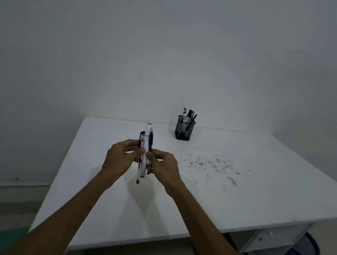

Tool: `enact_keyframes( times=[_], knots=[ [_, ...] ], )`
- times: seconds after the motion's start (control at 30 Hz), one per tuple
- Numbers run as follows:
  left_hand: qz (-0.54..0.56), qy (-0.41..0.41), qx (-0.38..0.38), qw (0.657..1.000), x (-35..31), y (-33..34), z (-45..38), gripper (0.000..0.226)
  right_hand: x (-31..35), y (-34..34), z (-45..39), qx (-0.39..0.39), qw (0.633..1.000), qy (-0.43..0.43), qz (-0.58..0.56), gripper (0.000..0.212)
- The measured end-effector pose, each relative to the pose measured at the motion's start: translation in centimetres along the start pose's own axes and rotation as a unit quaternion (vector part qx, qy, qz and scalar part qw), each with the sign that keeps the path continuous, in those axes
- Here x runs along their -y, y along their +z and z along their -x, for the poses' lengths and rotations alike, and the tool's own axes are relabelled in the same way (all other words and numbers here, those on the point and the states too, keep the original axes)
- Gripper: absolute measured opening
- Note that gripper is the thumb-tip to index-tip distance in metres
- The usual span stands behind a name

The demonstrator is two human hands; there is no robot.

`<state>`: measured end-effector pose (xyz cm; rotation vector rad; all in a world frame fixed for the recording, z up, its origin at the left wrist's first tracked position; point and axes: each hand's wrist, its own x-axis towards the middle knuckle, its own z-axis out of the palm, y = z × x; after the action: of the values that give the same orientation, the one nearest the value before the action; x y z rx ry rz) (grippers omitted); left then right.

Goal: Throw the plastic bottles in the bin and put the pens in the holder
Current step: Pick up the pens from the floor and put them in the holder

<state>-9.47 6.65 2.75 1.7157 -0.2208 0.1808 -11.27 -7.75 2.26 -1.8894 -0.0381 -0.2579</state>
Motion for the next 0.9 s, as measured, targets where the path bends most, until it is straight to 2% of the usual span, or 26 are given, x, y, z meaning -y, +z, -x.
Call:
enact_keyframes(
  times=[0.2, 0.4, 0.6, 0.73, 0.9],
  knots=[
    [-0.031, 0.02, 0.045, 0.998, 0.1, 5.8, -9.2, 0.028, -1.6, -5.4, -7.6, -0.04, 0.997, 0.012, -0.064, 0.031],
    [-0.054, 0.047, 0.076, 0.995, 0.4, 9.5, -17.8, 0.022, -3.0, -8.3, -15.5, -0.074, 0.992, 0.035, -0.1, 0.029],
    [-0.04, 0.084, 0.073, 0.993, -0.1, 13.0, -23.8, 0.028, -3.7, -11.0, -22.2, -0.115, 0.992, 0.019, -0.037, 0.028],
    [-0.043, 0.093, 0.066, 0.992, 0.3, 15.1, -27.5, 0.028, -4.2, -12.7, -26.1, -0.11, 0.993, 0.018, -0.036, 0.031],
    [-0.052, 0.117, 0.067, 0.99, 0.1, 16.6, -31.1, 0.029, -4.4, -13.8, -29.3, -0.131, 0.991, -0.031, 0.005, 0.024]
  ],
)
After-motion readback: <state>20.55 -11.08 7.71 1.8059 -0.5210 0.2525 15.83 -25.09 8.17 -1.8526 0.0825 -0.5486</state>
